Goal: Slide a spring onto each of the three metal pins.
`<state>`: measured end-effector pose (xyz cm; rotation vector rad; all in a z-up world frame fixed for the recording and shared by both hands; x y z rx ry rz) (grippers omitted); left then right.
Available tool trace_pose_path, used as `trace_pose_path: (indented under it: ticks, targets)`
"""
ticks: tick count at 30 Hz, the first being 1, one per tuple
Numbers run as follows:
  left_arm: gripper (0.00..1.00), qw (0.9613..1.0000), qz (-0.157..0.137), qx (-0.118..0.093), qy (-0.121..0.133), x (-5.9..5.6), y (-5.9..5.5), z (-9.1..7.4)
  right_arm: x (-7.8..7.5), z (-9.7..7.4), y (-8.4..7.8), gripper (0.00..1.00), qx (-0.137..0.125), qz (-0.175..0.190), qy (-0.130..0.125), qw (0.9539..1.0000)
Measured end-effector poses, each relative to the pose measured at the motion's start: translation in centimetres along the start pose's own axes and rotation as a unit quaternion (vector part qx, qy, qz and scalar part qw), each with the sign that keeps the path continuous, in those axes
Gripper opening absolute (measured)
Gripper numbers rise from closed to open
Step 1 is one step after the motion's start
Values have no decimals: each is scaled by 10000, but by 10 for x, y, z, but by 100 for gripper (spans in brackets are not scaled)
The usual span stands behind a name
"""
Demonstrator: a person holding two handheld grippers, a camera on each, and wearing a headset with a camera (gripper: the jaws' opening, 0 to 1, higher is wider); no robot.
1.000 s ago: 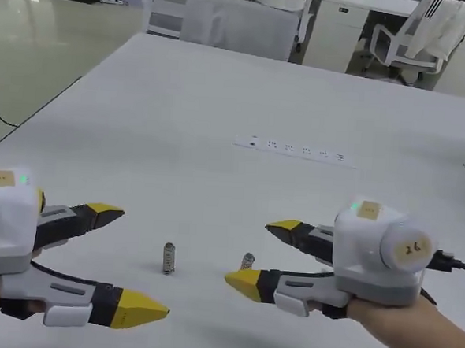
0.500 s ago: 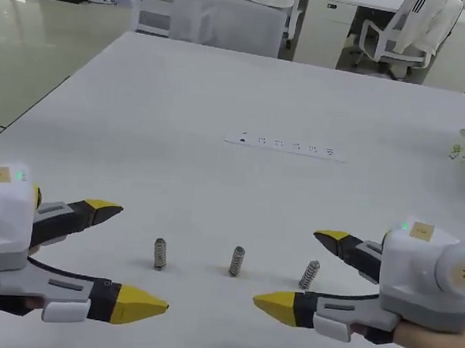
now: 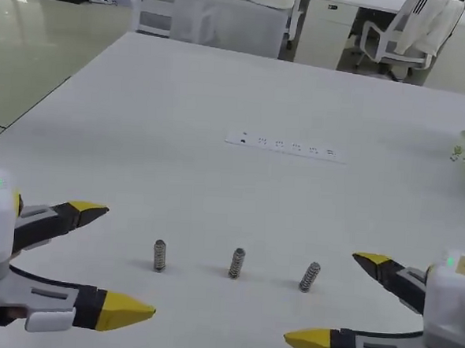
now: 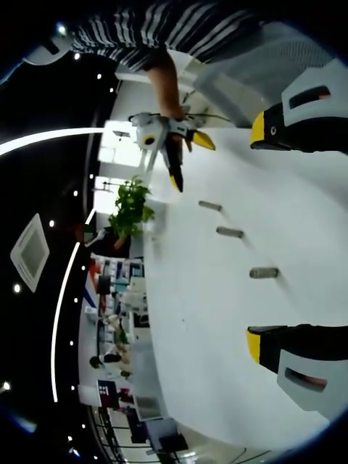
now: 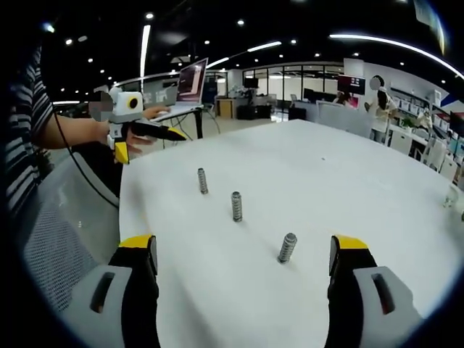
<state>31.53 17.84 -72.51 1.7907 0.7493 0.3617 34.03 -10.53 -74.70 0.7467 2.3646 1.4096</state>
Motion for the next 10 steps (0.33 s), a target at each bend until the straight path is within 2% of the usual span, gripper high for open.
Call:
trace_pose_path:
  ticks: [10]
  targets:
    - [98,9999,-65,-1,130,3,-3,-7,-8,-20,-11,99,40,94,-150,9998]
Point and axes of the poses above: the centre of the closed fingertips' face, and the gripper's own axes: z roughly forward along the fingers, x roughly to its left, y roughly out of its top, the point moved 5 cm from there along -z, roughly backward along the fingers, and after that the axes turned 1 degree about x, right-handed, at the moved point
